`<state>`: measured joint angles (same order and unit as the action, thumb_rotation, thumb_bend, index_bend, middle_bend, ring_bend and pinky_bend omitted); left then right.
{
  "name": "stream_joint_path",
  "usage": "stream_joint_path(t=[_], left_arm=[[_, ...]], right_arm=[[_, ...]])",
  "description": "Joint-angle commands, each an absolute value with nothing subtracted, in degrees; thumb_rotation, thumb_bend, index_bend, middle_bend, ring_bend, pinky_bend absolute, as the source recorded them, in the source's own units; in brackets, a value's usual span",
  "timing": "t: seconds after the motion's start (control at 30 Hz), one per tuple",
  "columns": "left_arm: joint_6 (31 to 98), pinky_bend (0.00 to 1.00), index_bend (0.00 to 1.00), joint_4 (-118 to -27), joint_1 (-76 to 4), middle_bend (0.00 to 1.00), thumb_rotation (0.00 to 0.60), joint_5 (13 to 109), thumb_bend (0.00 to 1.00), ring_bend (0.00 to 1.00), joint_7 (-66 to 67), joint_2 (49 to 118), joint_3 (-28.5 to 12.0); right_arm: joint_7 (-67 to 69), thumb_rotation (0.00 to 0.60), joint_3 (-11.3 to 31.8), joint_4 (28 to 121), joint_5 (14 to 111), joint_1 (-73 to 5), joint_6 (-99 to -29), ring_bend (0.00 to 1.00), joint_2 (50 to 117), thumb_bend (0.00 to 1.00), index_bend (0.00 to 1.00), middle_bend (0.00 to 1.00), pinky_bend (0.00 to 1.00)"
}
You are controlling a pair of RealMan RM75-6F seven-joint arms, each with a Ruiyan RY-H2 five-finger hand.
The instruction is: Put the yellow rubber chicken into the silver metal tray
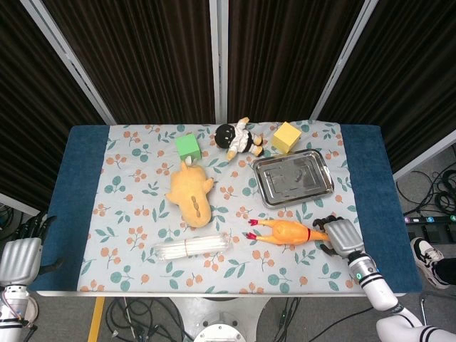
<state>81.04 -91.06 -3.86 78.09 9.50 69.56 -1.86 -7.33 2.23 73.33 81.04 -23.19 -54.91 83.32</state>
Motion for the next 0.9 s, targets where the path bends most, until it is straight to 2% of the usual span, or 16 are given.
stream_joint_path(t=[0.03, 0.13, 0.3, 0.4, 0.6, 0.77, 0.9], left_arm=[[80.96, 0.16, 0.22, -91.09, -3.85, 0.14, 0.6, 78.15, 0.18, 0.11, 9.23, 69.48, -1.8], [80.89, 0.16, 0.22, -91.07, -3.89, 0.14, 0.6, 78.39, 0.18, 0.11, 8.84, 69.43, -1.74], [80.35, 0.16, 0.22, -91.37, -4.92, 0.14, 0.6, 80.55, 0.18, 0.11, 6.6, 68.63, -1.81], [80.44, 0.16, 0.22, -92.19, -6.11, 0.14, 0.6, 83.37, 0.17, 0.12, 4.47, 67.35, -2.04], [77.98, 0.19, 0.23, -94.17, -10.45, 0.19, 0.6, 88.18, 0.17, 0.12, -5.5, 64.07, -3.46], [74.28, 0.24, 0.23, -95.98, -15.92, 0.19, 0.6, 90.11, 0.16, 0.15, -19.46, 61.62, -6.28], [68.62, 0.24, 0.23, -96.8, -20.93, 0.19, 0.6, 89.2, 0.16, 0.15, -28.93, 60.0, -8.38]], right_arm=[[-7.54, 0.6, 2.05, 72.67, 81.32, -23.64, -54.92, 0.31, 83.96, 0.24, 0.39, 0.42, 0.43], [-8.07, 0.6, 1.91, 72.84, 82.01, -23.87, -55.81, 0.39, 84.09, 0.29, 0.49, 0.49, 0.51], [-10.31, 0.6, 1.64, 74.01, 84.38, -24.38, -58.34, 0.56, 82.99, 0.34, 0.69, 0.62, 0.78], [-11.07, 0.6, 1.94, 77.23, 86.86, -25.39, -60.07, 0.62, 80.11, 0.34, 0.77, 0.66, 0.86], [-13.43, 0.6, 3.26, 86.2, 93.83, -29.48, -62.07, 0.69, 70.45, 0.33, 0.88, 0.73, 0.95], [-15.97, 0.6, 6.57, 94.4, 95.76, -34.75, -58.95, 0.71, 63.05, 0.32, 0.9, 0.74, 0.97], [-18.64, 0.6, 10.02, 99.18, 95.73, -39.57, -55.36, 0.71, 60.25, 0.31, 0.9, 0.74, 0.97]])
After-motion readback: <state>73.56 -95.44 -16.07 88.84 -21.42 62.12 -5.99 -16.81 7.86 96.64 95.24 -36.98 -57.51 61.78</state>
